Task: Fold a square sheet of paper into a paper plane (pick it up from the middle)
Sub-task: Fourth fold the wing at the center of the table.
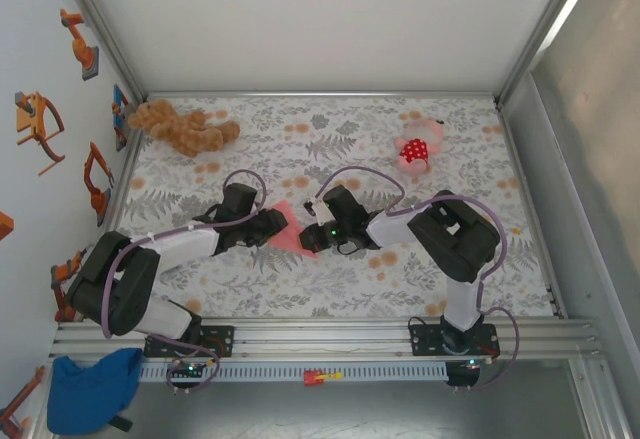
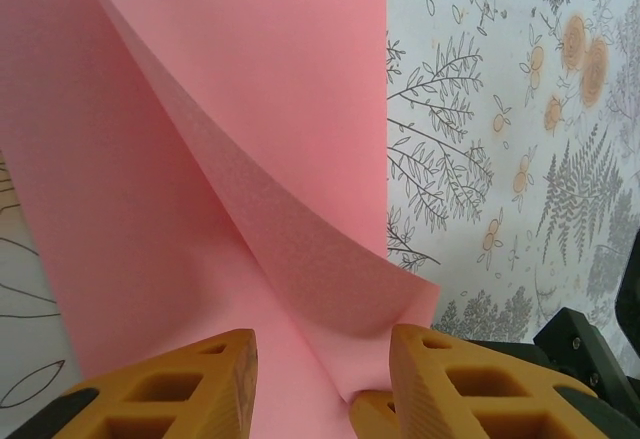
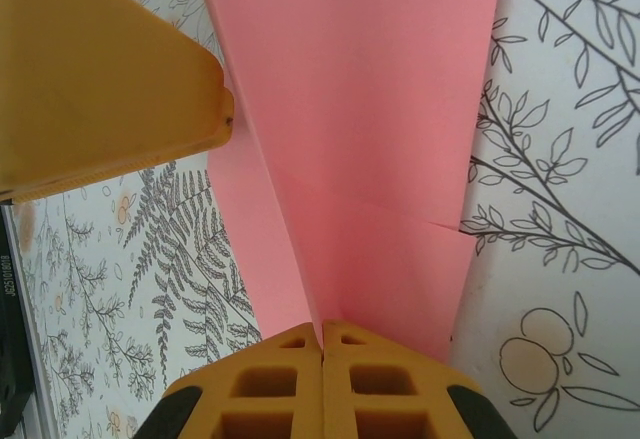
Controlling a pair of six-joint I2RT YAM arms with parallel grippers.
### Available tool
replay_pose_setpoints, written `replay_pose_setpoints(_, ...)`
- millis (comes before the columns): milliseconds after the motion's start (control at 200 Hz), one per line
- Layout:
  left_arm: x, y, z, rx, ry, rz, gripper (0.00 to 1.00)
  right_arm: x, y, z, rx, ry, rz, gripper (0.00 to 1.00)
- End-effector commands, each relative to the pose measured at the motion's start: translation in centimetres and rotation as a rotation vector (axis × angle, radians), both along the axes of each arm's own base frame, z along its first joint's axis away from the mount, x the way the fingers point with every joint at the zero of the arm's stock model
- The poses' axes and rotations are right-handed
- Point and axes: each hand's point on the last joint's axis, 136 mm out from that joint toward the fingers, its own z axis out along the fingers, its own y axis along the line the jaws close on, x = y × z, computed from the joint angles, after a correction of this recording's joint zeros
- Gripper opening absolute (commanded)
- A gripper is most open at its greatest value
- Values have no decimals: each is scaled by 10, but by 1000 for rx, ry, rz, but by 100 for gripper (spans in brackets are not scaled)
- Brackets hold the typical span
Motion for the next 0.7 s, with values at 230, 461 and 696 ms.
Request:
replay_pose_setpoints(230, 3, -4, -8, 49, 9, -34, 43, 4, 1, -2, 7, 17, -11, 1)
replay_pose_setpoints(461, 2, -4, -17, 75, 40, -35, 48, 4, -3, 1, 2, 17, -25, 5)
replay_pose_setpoints(696, -7, 7, -35, 159, 136, -23, 49, 4, -9, 13, 6, 11, -35, 15)
